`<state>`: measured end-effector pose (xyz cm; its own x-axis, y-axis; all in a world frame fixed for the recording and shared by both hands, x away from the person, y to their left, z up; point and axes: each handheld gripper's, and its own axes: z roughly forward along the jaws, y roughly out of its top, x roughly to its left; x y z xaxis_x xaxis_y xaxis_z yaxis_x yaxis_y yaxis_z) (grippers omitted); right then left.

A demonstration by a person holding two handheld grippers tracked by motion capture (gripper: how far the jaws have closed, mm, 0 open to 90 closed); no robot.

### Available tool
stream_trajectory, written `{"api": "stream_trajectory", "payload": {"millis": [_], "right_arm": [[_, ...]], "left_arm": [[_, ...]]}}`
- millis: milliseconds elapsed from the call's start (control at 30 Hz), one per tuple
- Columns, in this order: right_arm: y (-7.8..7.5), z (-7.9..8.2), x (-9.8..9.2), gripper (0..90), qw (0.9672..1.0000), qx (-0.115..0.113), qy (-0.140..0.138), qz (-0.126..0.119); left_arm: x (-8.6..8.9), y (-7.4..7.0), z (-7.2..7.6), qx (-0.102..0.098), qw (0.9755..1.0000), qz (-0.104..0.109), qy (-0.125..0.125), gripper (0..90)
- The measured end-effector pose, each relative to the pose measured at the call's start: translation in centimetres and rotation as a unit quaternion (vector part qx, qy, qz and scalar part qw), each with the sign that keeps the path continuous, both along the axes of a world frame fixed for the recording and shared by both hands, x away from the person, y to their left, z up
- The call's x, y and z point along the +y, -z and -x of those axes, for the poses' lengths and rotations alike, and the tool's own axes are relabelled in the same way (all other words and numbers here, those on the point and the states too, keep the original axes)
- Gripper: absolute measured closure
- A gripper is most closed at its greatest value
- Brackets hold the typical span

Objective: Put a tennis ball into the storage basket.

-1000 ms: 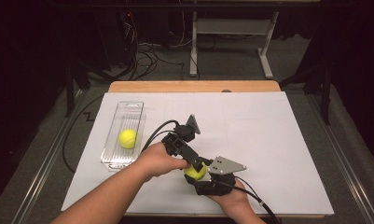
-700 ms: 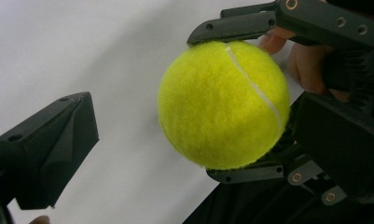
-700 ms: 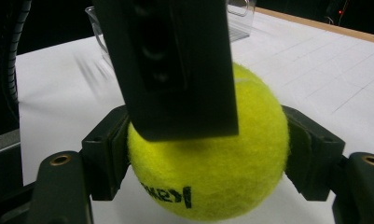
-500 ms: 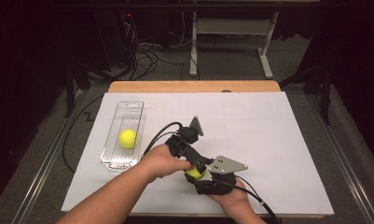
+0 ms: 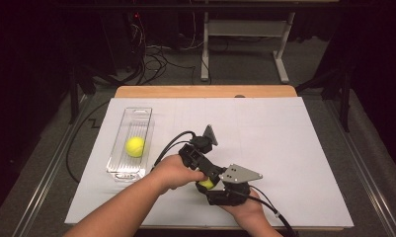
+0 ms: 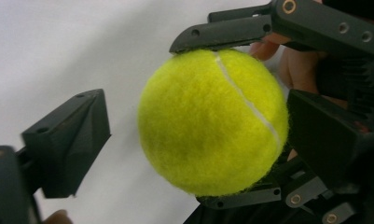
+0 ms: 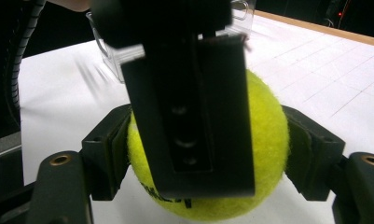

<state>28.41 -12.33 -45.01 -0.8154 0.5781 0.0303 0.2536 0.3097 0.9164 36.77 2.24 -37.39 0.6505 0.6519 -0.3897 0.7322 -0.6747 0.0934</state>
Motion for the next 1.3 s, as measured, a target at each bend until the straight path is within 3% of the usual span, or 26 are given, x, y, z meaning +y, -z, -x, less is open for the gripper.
{"api": "stream_trajectory", "payload": {"millis": [500, 733, 1300], "right_arm": [[-0.12, 0.00, -0.10, 27.0, 1.0000, 0.001, 0.002, -0.007], [-0.10, -0.01, -0.11, 27.0, 1.0000, 0.000, 0.002, -0.006], [-0.01, 0.04, -0.05, 26.5, 1.0000, -0.003, 0.003, -0.007]], "left_arm": [[-0.34, 0.75, 0.01, 0.029, 0.9995, 0.014, 0.006, 19.0], [-0.04, 0.66, -0.17, 0.032, 0.9993, 0.019, 0.004, 25.3], [-0.19, 0.58, -0.05, 0.027, 0.9995, 0.013, 0.003, 26.4]]}}
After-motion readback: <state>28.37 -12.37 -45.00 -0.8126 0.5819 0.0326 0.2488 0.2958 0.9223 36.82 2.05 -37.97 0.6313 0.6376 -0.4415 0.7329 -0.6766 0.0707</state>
